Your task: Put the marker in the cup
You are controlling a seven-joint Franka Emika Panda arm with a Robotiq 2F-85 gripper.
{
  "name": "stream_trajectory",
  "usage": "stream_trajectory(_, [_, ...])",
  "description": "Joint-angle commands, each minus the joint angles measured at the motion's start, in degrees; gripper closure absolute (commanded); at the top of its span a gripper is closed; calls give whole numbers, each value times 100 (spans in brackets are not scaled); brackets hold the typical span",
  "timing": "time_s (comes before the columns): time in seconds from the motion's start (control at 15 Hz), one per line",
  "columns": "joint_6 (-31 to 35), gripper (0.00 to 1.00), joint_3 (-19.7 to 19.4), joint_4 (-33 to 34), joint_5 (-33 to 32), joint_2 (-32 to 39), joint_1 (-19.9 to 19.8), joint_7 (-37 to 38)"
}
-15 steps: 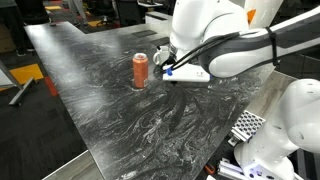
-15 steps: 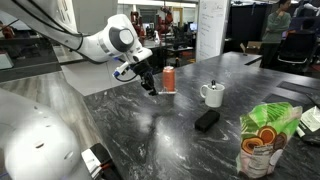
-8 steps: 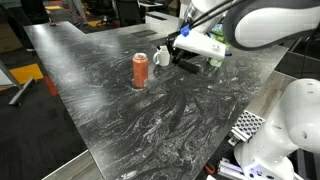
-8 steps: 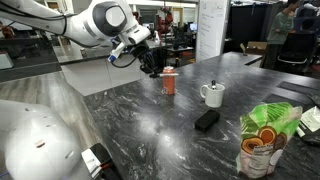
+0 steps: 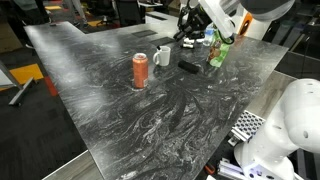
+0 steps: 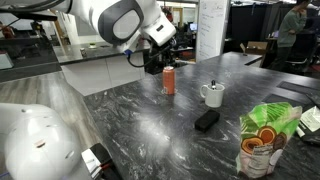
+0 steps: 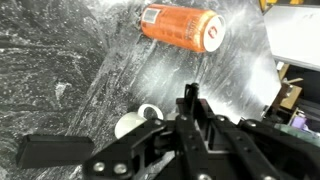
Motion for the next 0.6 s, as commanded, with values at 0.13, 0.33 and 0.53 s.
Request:
stream_trajectory(0.13, [1420, 97, -918, -108, 2258, 252, 1053, -1443])
stream_trajectory(0.33, [1092, 88, -693, -52, 2846, 221, 873, -1961])
stream_trajectory(0.53, [1057, 88, -893, -19, 3220, 208, 1211, -2374])
